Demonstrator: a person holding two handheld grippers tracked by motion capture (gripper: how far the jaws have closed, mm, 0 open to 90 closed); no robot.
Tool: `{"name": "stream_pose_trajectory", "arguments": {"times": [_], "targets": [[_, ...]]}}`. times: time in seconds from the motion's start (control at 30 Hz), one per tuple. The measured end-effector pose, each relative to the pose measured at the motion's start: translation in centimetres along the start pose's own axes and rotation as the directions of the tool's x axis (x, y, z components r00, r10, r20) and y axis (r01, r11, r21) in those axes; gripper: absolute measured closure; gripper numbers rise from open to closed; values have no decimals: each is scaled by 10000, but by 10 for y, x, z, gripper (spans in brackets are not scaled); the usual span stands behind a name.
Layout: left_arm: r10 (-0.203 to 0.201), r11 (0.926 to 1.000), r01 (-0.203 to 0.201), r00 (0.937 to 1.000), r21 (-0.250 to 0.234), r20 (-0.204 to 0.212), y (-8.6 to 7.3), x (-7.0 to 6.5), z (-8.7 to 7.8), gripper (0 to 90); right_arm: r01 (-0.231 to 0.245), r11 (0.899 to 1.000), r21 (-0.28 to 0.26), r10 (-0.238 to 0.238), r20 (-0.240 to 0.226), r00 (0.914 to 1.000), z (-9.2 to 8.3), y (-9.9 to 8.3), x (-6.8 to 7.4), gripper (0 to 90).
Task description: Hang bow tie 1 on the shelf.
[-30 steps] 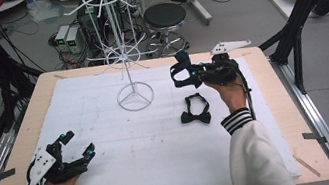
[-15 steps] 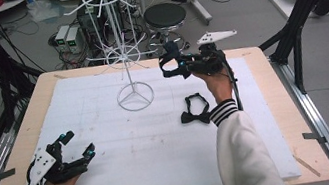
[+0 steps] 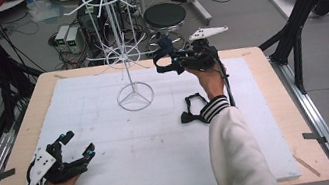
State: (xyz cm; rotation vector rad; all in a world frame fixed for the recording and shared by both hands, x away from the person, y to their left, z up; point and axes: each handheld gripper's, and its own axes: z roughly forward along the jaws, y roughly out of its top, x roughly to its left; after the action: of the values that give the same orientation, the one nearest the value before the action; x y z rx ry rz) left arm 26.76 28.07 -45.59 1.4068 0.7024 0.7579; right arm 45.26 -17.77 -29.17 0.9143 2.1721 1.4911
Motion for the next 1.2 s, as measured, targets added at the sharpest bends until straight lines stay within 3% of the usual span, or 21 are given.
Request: {"name": "stream_pose_trajectory", "arguments": {"times": [0.47,1.2], "targets": [[4,10000,-4,10000,-52,5,0,0,0,144,42,9998,-215,-40,83,10000,15,13,1,751],[27,10000,-27,10000,-39,20,0,0,0,144,-648,9971,-410,651,61,9979,41,9,-10,751]]}}
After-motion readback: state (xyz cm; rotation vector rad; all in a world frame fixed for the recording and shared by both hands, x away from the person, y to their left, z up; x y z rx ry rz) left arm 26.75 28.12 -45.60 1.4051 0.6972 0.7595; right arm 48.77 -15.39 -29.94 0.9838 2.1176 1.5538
